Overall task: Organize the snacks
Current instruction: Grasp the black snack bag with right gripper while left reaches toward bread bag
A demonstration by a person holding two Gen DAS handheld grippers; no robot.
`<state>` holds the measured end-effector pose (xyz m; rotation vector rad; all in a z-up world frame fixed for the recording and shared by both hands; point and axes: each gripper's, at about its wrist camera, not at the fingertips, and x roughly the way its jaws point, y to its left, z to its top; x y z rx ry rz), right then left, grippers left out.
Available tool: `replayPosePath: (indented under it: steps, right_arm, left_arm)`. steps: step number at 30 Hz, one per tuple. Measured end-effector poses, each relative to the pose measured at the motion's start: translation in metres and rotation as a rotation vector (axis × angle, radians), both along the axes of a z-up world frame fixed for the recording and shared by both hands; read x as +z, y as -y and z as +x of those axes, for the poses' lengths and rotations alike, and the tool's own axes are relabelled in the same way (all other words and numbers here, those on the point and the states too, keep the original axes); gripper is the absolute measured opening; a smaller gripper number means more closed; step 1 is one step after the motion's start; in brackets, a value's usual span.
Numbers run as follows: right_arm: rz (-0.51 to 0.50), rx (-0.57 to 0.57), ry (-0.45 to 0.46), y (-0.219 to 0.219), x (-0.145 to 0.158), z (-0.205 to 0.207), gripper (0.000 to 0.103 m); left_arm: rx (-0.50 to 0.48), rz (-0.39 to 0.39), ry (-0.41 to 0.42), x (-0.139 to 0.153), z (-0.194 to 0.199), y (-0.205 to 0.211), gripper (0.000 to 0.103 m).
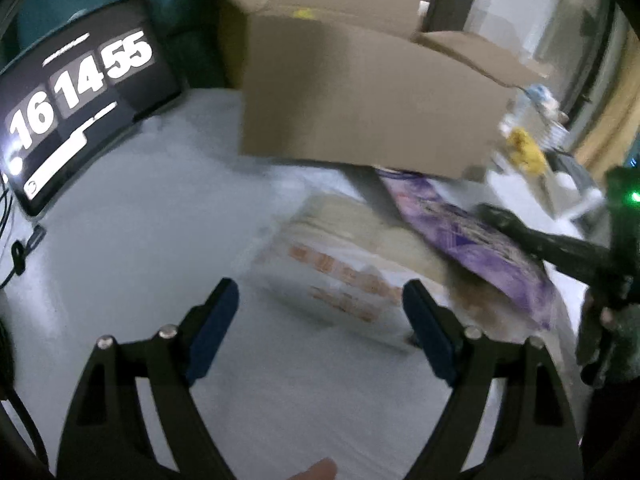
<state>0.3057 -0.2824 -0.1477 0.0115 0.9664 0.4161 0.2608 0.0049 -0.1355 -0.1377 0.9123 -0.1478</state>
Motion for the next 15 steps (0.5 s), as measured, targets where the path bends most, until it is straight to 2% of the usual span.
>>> replayPosePath:
  steps: [5,7,8,11,15]
  right_arm:
    - [-0.002,-0.025,0.012,0.015,0.007,-0.010,0.021]
    - [0.008,-0.054,0.025,0.024,0.013,-0.011,0.021]
    - [0.012,-0.062,0.031,0.027,0.015,-0.011,0.021]
    - [0.025,-0.084,0.062,0.038,0.027,-0.014,0.021]
    - [0.031,-0.087,0.086,0.048,0.036,-0.018,0.021]
  left_arm:
    - [-0.077,0.020,-0.011,-0.006,-0.003,0.029,0.085]
    - [-0.087,0.068,-0.022,-0.012,-0.001,0.037,0.085]
    - [-0.075,0.100,-0.031,-0.017,0.001,0.038,0.085]
    - [-0.045,0.085,-0.052,-0.022,0.000,0.024,0.085]
    - [0.019,0.117,-0.043,-0.020,-0.010,-0.003,0.085]
